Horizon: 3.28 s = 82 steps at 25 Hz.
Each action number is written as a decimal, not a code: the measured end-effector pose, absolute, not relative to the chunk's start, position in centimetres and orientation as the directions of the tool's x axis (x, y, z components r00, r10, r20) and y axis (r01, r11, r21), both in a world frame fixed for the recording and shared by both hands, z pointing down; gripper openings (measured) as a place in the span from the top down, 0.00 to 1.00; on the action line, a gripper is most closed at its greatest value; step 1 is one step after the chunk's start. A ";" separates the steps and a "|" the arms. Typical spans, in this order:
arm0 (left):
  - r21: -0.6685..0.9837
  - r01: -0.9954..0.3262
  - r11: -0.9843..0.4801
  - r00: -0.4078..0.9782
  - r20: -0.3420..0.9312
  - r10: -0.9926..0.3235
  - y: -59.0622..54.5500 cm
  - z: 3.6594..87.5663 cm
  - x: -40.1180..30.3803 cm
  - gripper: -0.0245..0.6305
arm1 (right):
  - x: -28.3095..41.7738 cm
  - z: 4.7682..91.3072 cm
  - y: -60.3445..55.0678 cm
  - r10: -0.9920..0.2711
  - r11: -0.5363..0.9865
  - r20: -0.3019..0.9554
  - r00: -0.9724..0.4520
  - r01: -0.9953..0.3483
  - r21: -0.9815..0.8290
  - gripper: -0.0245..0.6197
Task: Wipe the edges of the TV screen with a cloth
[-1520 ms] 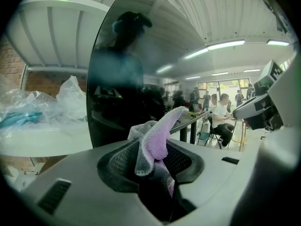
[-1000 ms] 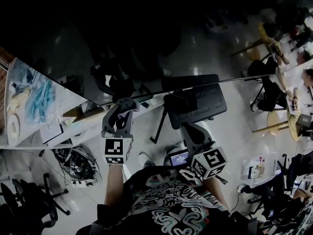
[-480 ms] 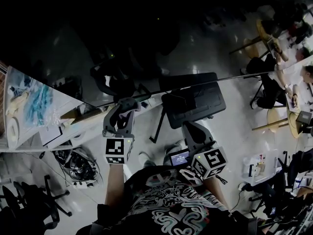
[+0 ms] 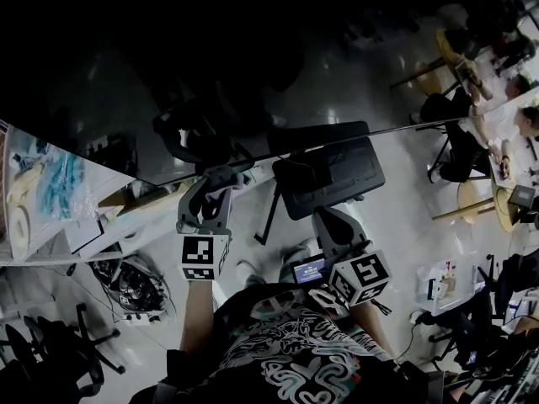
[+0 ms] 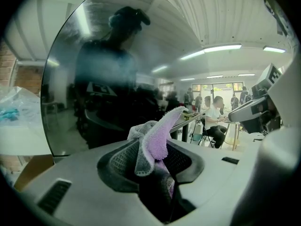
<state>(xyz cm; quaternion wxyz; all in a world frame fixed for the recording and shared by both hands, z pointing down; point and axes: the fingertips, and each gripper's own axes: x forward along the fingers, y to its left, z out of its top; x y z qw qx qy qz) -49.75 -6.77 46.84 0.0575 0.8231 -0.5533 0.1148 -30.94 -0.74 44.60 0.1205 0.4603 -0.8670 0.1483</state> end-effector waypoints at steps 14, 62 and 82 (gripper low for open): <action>-0.016 -0.913 -0.407 0.391 0.246 -0.887 -7.4 46.9 -47.3 0.73 | -29.0 44.5 -1.1 -0.775 0.513 0.345 -0.529 -0.846 -0.144 0.91; 0.055 -0.853 -0.520 0.518 0.217 -0.827 -10.7 46.9 -37.2 0.73 | -22.2 45.2 -3.3 -0.821 0.415 0.370 -0.436 -0.899 -0.139 0.91; 0.038 -0.856 -0.515 0.509 0.224 -0.831 -11.6 46.5 -33.1 0.73 | -17.4 45.5 -3.4 -0.849 0.344 0.373 -0.375 -0.927 -0.149 0.91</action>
